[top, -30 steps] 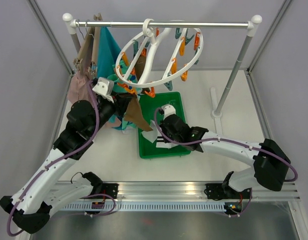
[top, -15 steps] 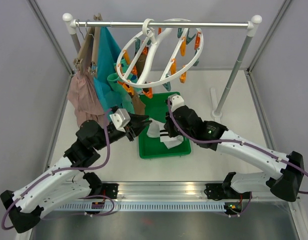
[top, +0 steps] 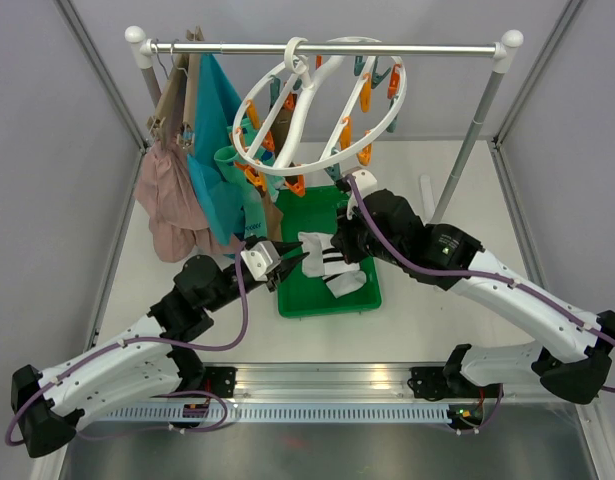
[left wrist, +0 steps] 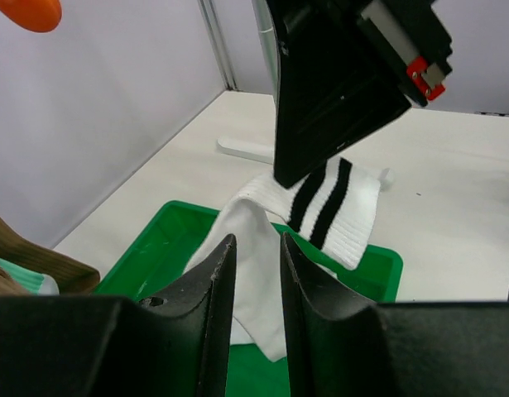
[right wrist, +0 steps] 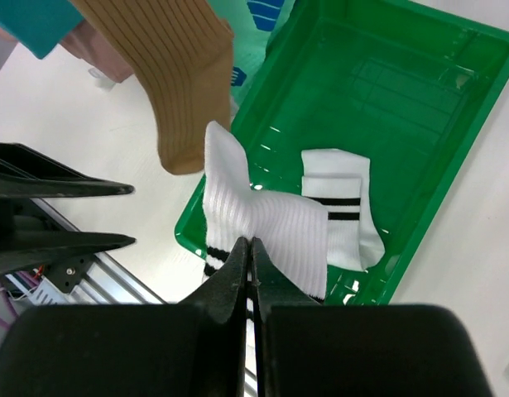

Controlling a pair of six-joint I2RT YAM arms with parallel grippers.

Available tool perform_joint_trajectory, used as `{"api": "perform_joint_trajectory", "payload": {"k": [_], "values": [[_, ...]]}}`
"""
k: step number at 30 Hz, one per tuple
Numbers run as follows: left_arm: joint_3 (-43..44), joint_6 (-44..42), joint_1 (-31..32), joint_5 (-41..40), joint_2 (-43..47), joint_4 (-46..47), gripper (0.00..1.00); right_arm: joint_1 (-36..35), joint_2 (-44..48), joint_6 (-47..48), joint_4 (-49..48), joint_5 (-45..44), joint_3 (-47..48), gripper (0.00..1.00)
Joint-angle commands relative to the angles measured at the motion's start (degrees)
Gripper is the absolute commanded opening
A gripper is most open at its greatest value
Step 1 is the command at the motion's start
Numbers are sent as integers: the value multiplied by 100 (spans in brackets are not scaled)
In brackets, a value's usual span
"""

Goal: Clip the socks to the hanger
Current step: Pick up the sock from the bin.

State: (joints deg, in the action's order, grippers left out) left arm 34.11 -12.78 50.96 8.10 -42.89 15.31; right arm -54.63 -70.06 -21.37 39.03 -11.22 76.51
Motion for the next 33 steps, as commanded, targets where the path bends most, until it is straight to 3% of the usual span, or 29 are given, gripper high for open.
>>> {"api": "perform_joint_trajectory", "payload": {"k": [1,13,33], "values": [[-36,-409,194,-282,-26,262,33,-4,-183,167,482,155,644,0],[8,-1253,924,-1811,-404,569,34,-12,-359,361,843,569,1164,0],[263,-1798,1241,-2163,-641,525,34,-4,-421,669,1336,876,1402,0]]}}
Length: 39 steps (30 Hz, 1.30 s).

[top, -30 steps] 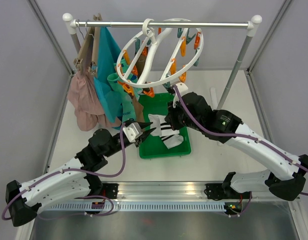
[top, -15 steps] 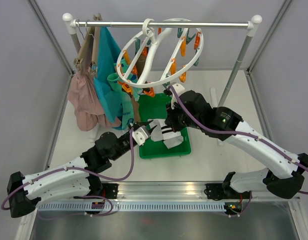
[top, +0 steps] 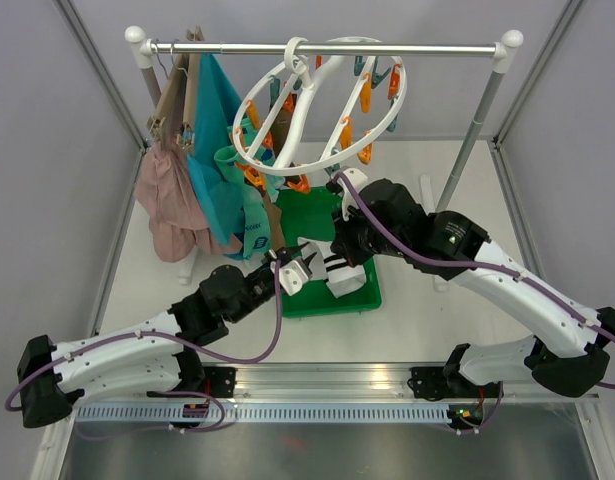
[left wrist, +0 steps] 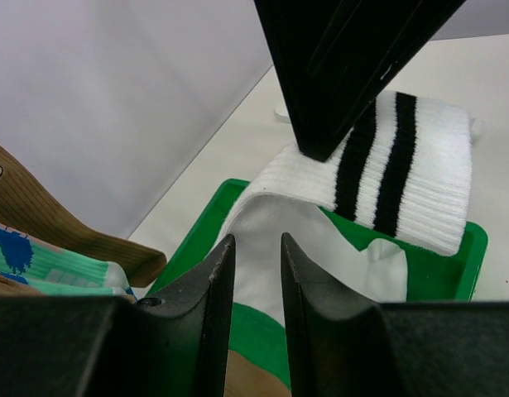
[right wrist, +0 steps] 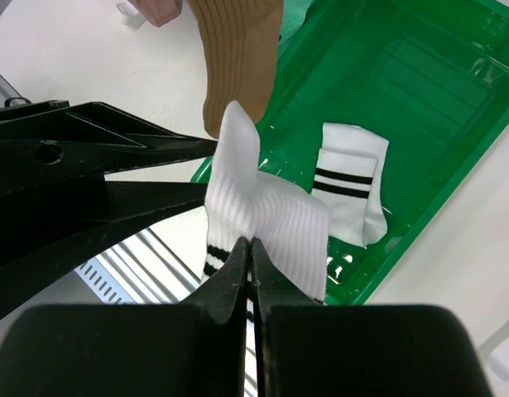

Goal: Clip the socks to the hanger
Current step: Pick up the sock from the bin.

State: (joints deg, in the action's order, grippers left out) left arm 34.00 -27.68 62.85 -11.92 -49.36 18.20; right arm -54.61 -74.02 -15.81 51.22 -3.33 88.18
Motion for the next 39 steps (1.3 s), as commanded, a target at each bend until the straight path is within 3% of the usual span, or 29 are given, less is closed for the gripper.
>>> {"api": "perform_joint_trajectory", "payload": {"k": [1,17,39], "values": [[291,-317,52,-179,14,228,34,-6,-16,131,134,87,226,0],[678,-343,184,207,-47,-439,34,-6,-25,228,195,166,226,0],[880,-361,193,630,-355,-545,36,-6,-183,386,318,316,454,0]]}}
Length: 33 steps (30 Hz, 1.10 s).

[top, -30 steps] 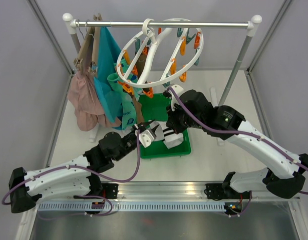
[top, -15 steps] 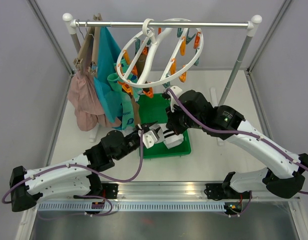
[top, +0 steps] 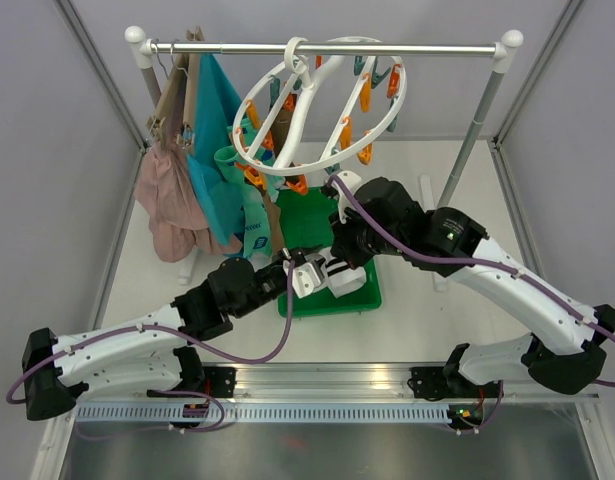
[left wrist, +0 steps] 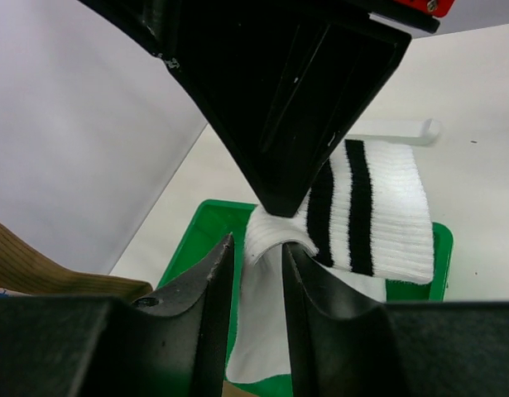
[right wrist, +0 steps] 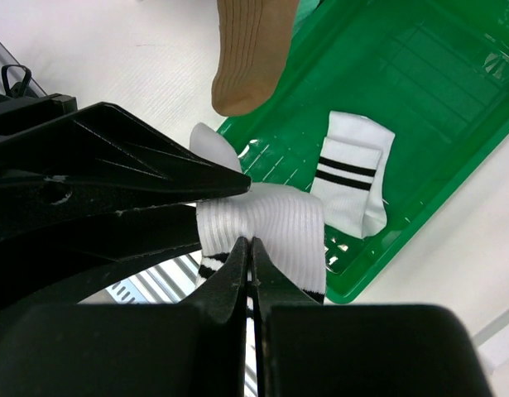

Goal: Clip the socks to the hanger
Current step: Pick up the sock from the bin.

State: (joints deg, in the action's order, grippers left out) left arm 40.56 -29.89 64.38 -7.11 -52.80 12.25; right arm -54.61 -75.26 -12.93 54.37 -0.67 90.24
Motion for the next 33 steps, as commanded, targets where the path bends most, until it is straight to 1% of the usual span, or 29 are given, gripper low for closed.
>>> {"api": "perform_joint_trajectory", "payload": {"k": [1,4,5,6,7,8,12,13,14,16,17,19,20,22,24,26,27,29,33], "values": [[216,-140,40,158,-11,41,33,-15,-59,98,4,40,258,0],[216,-87,40,201,-29,41,24,-6,-76,89,-40,49,258,0],[242,-61,40,219,-20,41,13,-6,-67,71,-49,40,249,1],[251,35,40,263,-29,23,3,-6,-59,62,-93,49,223,6],[260,105,40,263,-38,40,2,-6,-59,54,-111,49,214,11],[269,280,48,220,-20,67,2,-6,-24,27,-163,-99,170,21],[277,852,40,-61,24,93,2,-6,239,-26,-399,-811,-49,43],[277,984,31,-114,58,93,2,-6,327,-26,-470,-1230,-111,46],[286,1255,31,-141,76,67,2,-15,520,-17,-549,-1452,-181,48],[408,1537,31,-272,94,-55,2,-15,784,62,-909,-1987,-550,48],[453,1774,31,-351,111,-195,2,-6,1064,115,-1067,-2147,-716,48],[593,2047,31,-483,173,-302,2,-15,1338,194,-1498,-2411,-1270,51],[637,2266,31,-606,260,-407,2,-6,1574,194,-1604,-2716,-1611,52],[778,2496,31,-799,375,-469,2,-6,1777,246,-1850,-2921,-1929,52],[892,2751,22,-993,498,-601,2,-6,2059,273,-2139,-2931,-2378,53],[1077,2935,31,-1116,568,-654,2,-6,2313,317,-2386,-2695,-2668,55],[1121,3128,22,-1082,569,-610,2,-6,2384,335,-2709,-2641,-2965,57],[1261,3339,22,-1047,543,-601,2,-15,2577,413,-3027,-2536,-3248,60],[1533,3481,31,-889,280,-557,2,-15,2745,554,-3976,-2176,-3776,63]]}}
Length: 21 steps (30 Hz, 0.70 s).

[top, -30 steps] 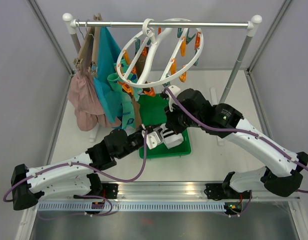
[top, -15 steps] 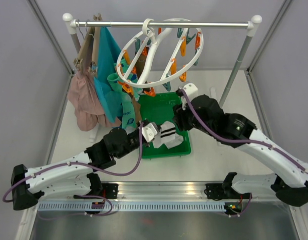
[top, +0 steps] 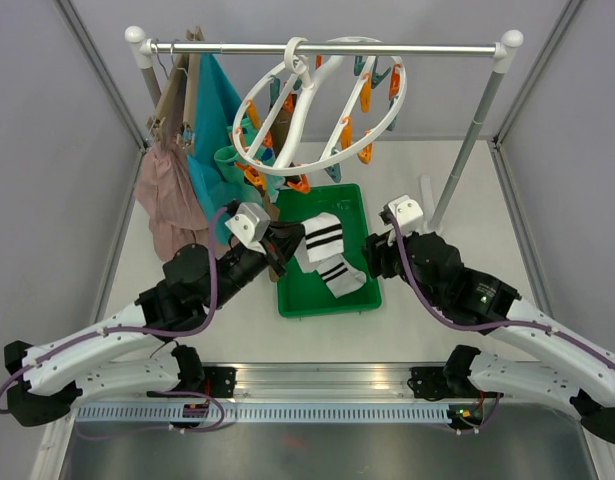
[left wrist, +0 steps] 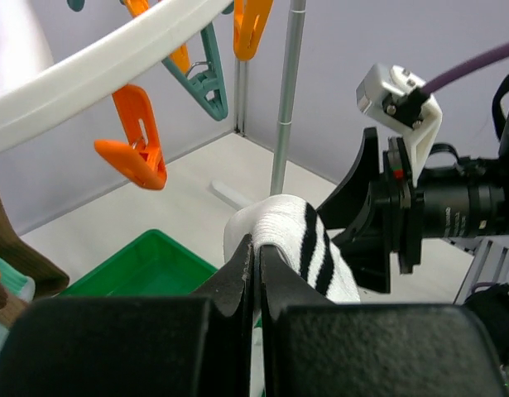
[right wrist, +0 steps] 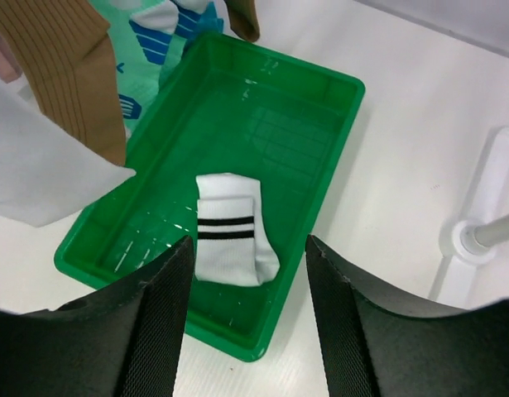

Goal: Clip the socks to the hanger
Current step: Pick up the sock from the bin.

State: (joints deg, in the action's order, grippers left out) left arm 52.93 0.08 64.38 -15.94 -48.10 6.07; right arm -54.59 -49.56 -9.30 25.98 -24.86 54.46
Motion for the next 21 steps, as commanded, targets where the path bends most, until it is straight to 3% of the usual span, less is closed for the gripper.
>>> {"api": "perform_joint_trajectory", "payload": {"k": [1,7,21], "values": [[332,545,31,21,-235,88,2,-17,253,200,-1313,297,-268,64],[438,722,22,118,-525,193,2,-17,412,192,-2236,605,-559,69],[464,775,22,83,-815,158,2,-17,790,-54,-2888,1448,-726,71]]}}
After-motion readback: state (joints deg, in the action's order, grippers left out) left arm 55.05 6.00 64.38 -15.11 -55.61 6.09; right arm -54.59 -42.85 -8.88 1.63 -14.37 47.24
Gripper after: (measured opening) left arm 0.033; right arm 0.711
